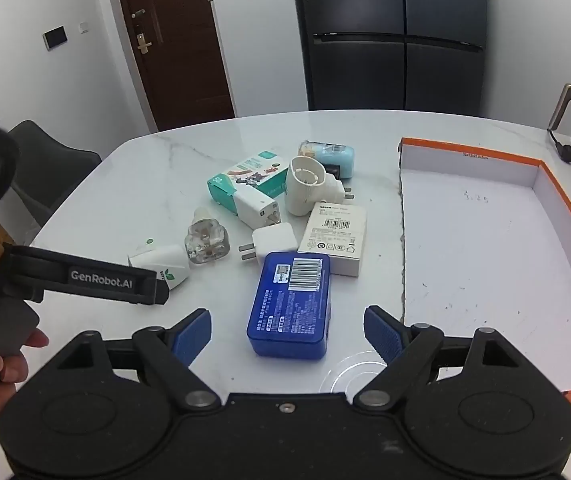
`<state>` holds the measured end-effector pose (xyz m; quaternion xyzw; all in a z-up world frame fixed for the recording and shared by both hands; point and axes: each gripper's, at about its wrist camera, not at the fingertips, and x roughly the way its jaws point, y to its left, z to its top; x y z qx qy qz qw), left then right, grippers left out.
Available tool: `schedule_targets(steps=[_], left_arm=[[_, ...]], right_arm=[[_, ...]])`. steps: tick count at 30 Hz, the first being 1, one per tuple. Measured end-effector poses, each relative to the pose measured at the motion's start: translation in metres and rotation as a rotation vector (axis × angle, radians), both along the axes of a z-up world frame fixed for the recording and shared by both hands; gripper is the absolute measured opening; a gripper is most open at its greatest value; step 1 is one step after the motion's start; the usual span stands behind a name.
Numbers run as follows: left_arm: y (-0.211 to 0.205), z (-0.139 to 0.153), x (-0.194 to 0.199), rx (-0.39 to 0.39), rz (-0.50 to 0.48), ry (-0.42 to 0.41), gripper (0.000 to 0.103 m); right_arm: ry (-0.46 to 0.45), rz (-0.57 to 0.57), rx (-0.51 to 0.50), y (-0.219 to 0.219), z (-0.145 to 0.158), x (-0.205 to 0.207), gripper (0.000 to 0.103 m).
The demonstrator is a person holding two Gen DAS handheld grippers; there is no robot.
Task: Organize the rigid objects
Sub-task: 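Approach the blue tin with the right tool and the white socket with the left tool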
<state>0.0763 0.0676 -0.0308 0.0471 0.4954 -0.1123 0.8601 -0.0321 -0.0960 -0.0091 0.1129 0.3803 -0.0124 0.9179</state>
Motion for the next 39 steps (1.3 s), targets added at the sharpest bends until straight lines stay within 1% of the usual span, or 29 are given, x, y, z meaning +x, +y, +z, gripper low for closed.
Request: schedule_targets(steps=[4, 5, 7, 9, 13, 19, 23, 26, 31, 35, 36, 38, 39], left_arm=[[0.002, -0.001, 0.002, -0.009, -0.004, -0.006, 0.103], [0.002, -0.002, 0.003, -0.014, -0.006, -0.005, 0.103], [0.002, -0.003, 0.005, -0.026, -0.011, -0.005, 0.103], [0.001, -0.006, 0.006, -0.021, -0.017, -0.007, 0.103], [0.001, -0.010, 0.012, -0.011, -0.027, -0.004, 0.103], [0.000, -0.016, 0.024, 0.009, -0.044, -0.013, 0.103], [0.002, -0.018, 0.031, -0.006, -0.046, -0.005, 0.103], [-0.001, -0.021, 0.036, 0.004, -0.062, -0.007, 0.103], [-0.002, -0.025, 0.042, 0.006, -0.077, -0.005, 0.103], [-0.004, -0.031, 0.047, 0.016, -0.099, -0.004, 0.103], [-0.004, -0.032, 0.048, 0.015, -0.103, -0.003, 0.103], [-0.004, -0.036, 0.052, 0.009, -0.111, 0.009, 0.103], [-0.004, -0.038, 0.053, 0.008, -0.113, 0.012, 0.101]], right_arm=[[0.004, -0.013, -0.006, 0.003, 0.002, 0.003, 0.098], [0.005, -0.013, -0.010, 0.002, 0.007, 0.001, 0.098], [0.001, -0.009, -0.010, 0.006, -0.002, 0.006, 0.098], [0.004, -0.016, -0.006, 0.003, -0.007, 0.004, 0.098], [0.008, -0.025, -0.003, 0.002, -0.007, 0.005, 0.098], [0.016, -0.027, -0.037, 0.002, -0.011, 0.007, 0.098], [0.023, -0.026, -0.069, 0.005, -0.012, 0.009, 0.098], [0.042, -0.031, -0.075, 0.006, -0.015, 0.014, 0.098], [0.043, -0.020, -0.071, 0.008, -0.020, 0.023, 0.098], [0.074, -0.010, -0.083, 0.009, -0.028, 0.033, 0.098], [0.062, -0.013, -0.076, 0.010, -0.030, 0.036, 0.098], [0.070, -0.014, -0.076, 0.010, -0.036, 0.043, 0.098], [0.074, -0.012, -0.083, 0.010, -0.038, 0.046, 0.098]])
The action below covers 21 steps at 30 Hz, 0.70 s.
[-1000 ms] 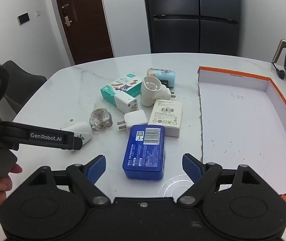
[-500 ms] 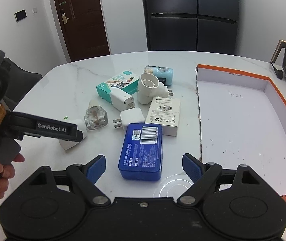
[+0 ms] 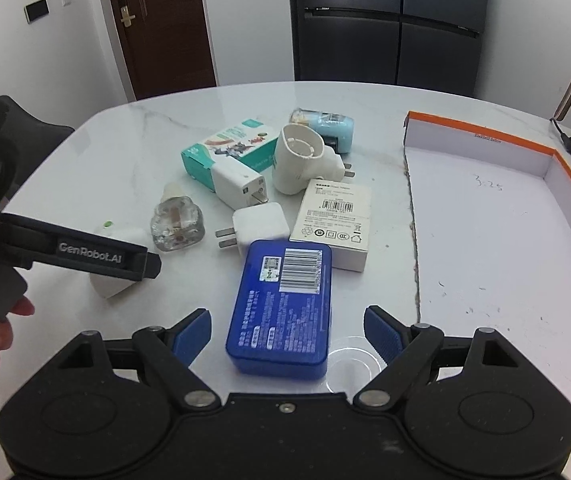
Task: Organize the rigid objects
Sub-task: 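Approach the blue tin with the right tool and the white socket with the left tool, then close the right tool on the blue tin while the left tool grasps the white socket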
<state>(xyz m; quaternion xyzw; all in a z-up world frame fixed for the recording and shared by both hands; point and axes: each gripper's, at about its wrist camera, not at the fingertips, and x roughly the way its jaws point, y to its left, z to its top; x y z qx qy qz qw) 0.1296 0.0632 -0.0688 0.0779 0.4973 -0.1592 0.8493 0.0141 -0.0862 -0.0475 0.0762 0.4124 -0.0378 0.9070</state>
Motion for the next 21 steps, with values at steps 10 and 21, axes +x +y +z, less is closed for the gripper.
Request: schedule_targets(steps=[10, 21], left_arm=[[-0.005, -0.005, 0.004, -0.015, -0.053, -0.053, 0.074], [0.000, 0.008, -0.026, -0.069, -0.036, -0.058, 0.074]], right_arm=[[0.019, -0.020, -0.010, 0.003, -0.019, 0.033, 0.092], [0.049, -0.007, 0.071, 0.003, -0.009, 0.020, 0.071]])
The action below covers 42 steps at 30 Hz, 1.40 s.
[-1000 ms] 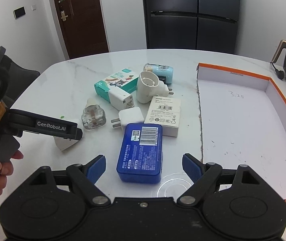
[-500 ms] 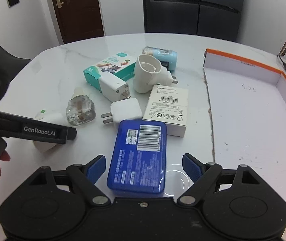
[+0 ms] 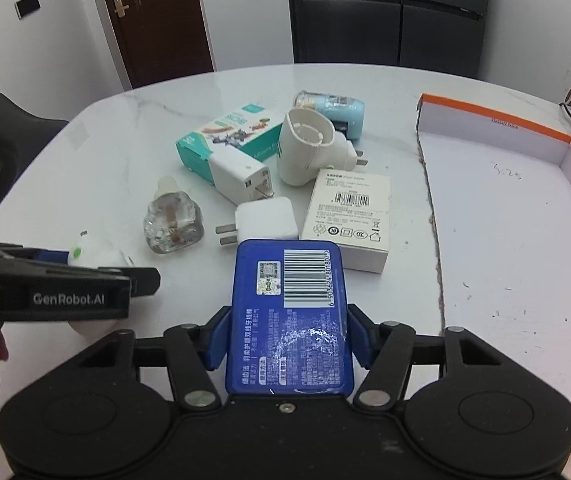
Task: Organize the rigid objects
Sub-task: 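Close the right tool on the blue tin while the left tool grasps the white socket, then carry the blue tin and white socket over the tray box with both tools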
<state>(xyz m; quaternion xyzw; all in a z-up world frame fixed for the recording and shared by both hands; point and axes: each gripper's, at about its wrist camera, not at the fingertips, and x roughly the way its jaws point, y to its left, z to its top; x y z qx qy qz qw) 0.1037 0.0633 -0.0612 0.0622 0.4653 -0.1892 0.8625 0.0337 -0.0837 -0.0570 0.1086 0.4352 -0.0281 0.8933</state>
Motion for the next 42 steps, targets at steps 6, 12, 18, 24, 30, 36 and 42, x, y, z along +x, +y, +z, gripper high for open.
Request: schedule_targets(steps=[6, 12, 18, 24, 30, 36, 42], left_arm=[[-0.006, 0.017, -0.016, -0.033, 0.021, -0.009, 0.074], [-0.018, 0.026, -0.031, -0.056, 0.016, -0.010, 0.074], [-0.027, 0.039, -0.039, -0.099, 0.018, -0.020, 0.074], [-0.051, 0.051, -0.050, -0.121, -0.016, -0.025, 0.074], [-0.088, 0.062, -0.056, -0.139, -0.046, -0.023, 0.074], [-0.128, 0.074, -0.056, -0.159, -0.047, -0.017, 0.074], [-0.176, 0.086, -0.051, -0.150, -0.078, -0.036, 0.074]], right_arm=[[-0.056, 0.006, -0.029, -0.003, 0.016, -0.016, 0.071], [-0.080, -0.018, -0.028, -0.015, 0.030, -0.030, 0.071], [-0.104, -0.057, -0.049, -0.034, 0.046, -0.048, 0.071], [-0.114, -0.118, -0.060, -0.062, 0.064, -0.071, 0.071], [-0.129, -0.162, -0.066, -0.096, 0.074, -0.086, 0.071], [-0.149, -0.165, -0.082, -0.137, 0.082, -0.094, 0.071], [-0.177, -0.205, -0.072, -0.181, 0.090, -0.098, 0.071]])
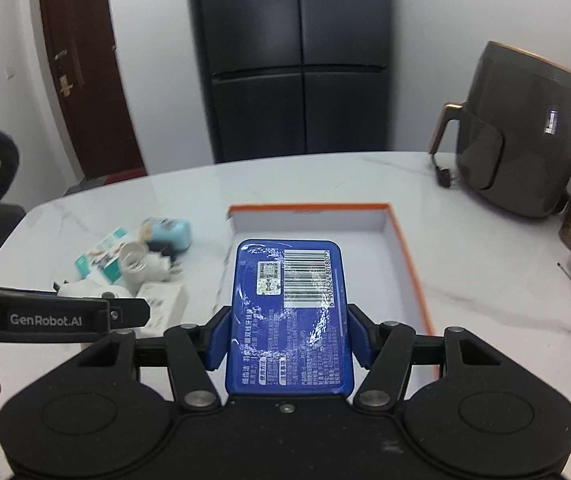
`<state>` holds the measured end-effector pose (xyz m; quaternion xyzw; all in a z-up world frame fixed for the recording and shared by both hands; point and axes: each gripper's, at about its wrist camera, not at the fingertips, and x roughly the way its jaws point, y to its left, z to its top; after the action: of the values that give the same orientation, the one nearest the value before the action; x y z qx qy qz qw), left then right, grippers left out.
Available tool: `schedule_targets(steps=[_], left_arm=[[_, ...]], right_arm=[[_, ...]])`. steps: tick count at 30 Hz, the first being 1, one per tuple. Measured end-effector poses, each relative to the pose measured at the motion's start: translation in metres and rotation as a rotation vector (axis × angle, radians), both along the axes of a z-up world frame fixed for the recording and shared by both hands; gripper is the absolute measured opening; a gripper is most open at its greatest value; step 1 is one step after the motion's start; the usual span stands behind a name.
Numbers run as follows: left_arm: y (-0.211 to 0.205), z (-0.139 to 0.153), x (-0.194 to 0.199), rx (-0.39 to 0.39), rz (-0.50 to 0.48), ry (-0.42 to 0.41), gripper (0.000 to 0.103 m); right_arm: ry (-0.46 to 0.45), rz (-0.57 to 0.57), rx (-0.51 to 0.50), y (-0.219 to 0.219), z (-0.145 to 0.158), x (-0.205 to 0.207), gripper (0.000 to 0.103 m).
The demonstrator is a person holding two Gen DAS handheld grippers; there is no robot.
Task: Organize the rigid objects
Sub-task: 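Carry the blue tin and white socket over the tray box with both tools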
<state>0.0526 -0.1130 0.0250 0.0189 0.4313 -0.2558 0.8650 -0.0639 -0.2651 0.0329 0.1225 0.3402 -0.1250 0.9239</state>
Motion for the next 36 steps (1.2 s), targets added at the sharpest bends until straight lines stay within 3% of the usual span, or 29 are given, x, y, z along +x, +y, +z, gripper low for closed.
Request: schedule_targets(steps=[10, 29, 36], left_arm=[[-0.049, 0.005, 0.004, 0.001, -0.030, -0.020, 0.074], [-0.076, 0.015, 0.028, 0.003, -0.021, -0.052, 0.074], [-0.083, 0.020, 0.045, -0.003, -0.022, -0.071, 0.074]], right_arm=[[-0.013, -0.041, 0.011, -0.048, -0.004, 0.000, 0.071], [-0.033, -0.010, -0.011, -0.076, 0.001, 0.032, 0.072], [-0.037, -0.027, 0.027, -0.094, 0.004, 0.052, 0.072]])
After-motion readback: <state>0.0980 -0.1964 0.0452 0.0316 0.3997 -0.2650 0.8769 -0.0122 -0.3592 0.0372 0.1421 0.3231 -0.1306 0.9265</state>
